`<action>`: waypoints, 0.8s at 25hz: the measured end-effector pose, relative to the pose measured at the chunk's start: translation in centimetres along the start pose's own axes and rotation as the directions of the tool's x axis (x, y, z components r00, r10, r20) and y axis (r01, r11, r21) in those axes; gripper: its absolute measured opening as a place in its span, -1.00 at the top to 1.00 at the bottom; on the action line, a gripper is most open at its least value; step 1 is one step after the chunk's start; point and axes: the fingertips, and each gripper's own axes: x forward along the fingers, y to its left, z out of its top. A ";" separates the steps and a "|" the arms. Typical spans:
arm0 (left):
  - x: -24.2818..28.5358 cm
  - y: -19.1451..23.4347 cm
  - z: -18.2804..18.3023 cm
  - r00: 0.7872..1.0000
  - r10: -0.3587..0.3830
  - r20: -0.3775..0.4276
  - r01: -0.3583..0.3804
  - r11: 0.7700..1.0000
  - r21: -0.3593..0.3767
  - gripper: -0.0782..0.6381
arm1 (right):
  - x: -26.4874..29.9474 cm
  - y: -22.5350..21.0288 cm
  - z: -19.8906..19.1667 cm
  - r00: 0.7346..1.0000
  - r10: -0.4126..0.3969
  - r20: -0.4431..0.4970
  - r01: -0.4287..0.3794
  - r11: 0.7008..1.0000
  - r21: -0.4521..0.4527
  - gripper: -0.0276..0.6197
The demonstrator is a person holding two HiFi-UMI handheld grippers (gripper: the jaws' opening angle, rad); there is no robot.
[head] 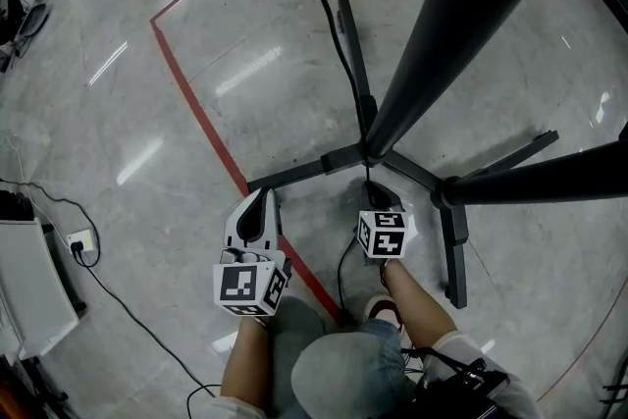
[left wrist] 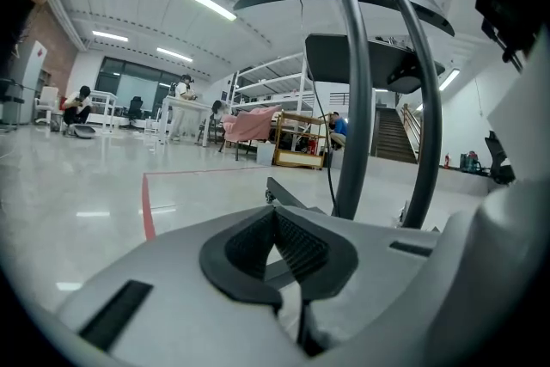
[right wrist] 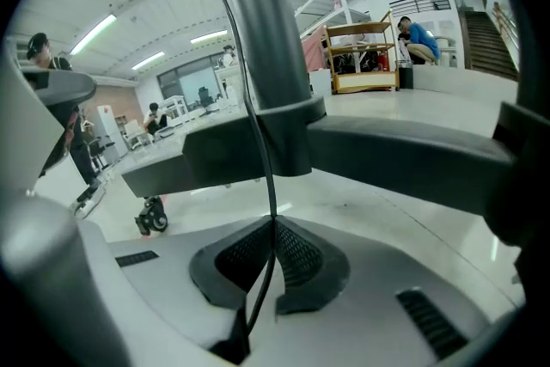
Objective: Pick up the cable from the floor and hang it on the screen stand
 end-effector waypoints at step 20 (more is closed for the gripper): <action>-19.1 -2.4 30.7 0.996 0.030 -0.079 -0.037 0.995 -0.095 0.77 | -33.1 14.9 25.5 0.997 0.044 0.069 -0.030 0.981 -0.193 0.85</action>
